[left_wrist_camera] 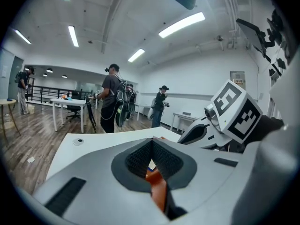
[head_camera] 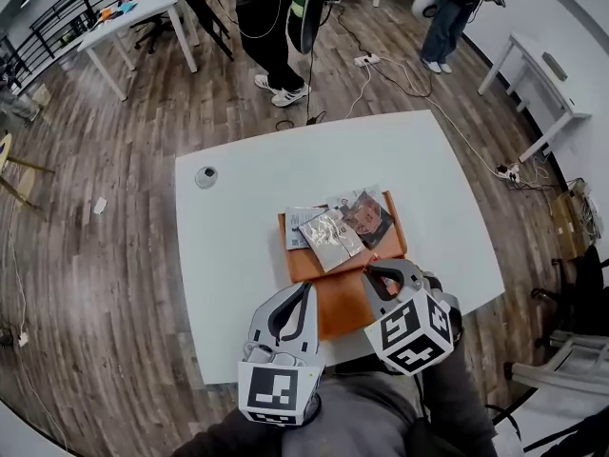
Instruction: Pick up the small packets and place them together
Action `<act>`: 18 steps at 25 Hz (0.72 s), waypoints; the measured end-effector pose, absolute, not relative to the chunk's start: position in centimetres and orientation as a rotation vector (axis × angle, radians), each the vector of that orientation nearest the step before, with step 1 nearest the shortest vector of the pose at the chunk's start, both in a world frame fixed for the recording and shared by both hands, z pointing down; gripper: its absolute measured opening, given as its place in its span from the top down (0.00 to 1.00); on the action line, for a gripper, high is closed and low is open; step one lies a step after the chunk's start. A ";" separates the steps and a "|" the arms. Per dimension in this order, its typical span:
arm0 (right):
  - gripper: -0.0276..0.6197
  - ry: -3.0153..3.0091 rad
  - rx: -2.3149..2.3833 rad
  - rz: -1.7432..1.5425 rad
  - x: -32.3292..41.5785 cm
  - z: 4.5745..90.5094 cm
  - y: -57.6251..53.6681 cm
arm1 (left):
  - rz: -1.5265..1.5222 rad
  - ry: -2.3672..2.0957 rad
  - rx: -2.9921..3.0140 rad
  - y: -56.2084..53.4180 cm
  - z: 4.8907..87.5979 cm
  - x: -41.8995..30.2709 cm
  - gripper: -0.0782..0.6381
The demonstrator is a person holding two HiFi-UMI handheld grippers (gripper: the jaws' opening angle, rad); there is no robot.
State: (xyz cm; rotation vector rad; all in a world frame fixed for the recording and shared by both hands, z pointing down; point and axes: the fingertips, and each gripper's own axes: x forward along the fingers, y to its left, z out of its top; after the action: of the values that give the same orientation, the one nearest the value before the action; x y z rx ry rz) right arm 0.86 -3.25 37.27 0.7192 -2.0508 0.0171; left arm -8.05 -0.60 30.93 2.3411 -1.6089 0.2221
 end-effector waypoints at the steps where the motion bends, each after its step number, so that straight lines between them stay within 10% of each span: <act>1: 0.92 -2.058 0.733 0.004 0.9 36.8 -3.9 | 0.219 -1.619 2.339 -0.8 30.8 -8.1 0.90; 18: 0.89 -2.126 0.707 0.003 -0.4 39.2 -13.3 | 0.273 -1.814 2.094 -4.2 33.8 -11.6 0.90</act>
State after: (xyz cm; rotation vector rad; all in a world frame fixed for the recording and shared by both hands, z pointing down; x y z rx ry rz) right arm -0.36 -13.33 39.21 0.7067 -2.1260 0.0033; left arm -11.60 -4.18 33.76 2.0942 -1.8142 0.2733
